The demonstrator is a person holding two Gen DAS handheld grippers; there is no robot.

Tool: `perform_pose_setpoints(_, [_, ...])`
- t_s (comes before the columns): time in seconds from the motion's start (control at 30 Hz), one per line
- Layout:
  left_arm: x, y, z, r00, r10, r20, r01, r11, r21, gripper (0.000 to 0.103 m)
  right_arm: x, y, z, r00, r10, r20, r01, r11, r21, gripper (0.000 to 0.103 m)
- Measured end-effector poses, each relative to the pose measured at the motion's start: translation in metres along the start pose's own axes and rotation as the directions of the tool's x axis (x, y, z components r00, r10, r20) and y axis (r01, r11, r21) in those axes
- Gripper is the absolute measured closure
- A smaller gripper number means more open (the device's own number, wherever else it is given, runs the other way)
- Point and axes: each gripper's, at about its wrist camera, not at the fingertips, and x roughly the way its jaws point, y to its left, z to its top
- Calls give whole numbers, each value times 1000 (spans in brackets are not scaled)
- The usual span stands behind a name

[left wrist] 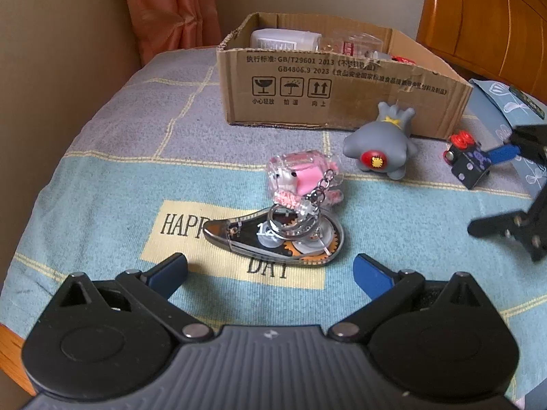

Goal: Organize rigid objects
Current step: 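Grasp the tape dispenser with the left gripper while the right gripper grasps the black cube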

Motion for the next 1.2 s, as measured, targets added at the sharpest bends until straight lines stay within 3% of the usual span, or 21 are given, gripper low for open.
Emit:
perform_pose_setpoints(0.33, [5,-7,4,999,-18,49,17,1000,24,6,1,9,-1,1000,2,8,-2,1000,-6,0])
perform_pose_setpoints(0.4, [3,-6,4,998,-21,57,20,999,26,14,2,6,-1,1000,-11,14,10,1000,13,0])
perform_pose_setpoints(0.53, [0,-3,5,998,-29,57,27,999,32,21,3,2,1,999,-42,26,40,997,62,0])
perform_pose_setpoints(0.6, [-3,-3,5,997,-40,61,37,998,45,35,5,4,2,998,-53,29,51,996,75,0])
perform_pose_setpoints(0.7, [-8,-4,3,996,-64,54,60,995,79,45,7,8,3,998,-61,33,58,995,81,0])
perform_pose_setpoints(0.77, [-10,-4,1,997,-65,50,59,993,104,43,8,9,4,997,-63,37,59,995,84,0])
perform_pose_setpoints(0.83, [-10,-2,1,998,-44,42,38,992,123,23,7,9,3,997,-63,38,60,994,87,0])
perform_pose_setpoints(0.87, [-10,0,0,999,-27,40,22,991,130,7,7,10,2,997,-64,38,60,994,87,0])
perform_pose_setpoints(1.0, [-7,7,-2,997,-33,67,19,980,199,5,6,11,1,998,-62,33,59,995,83,0])
perform_pose_setpoints(1.2, [8,23,11,989,-144,38,135,975,179,5,7,8,2,998,-61,32,58,995,86,0])
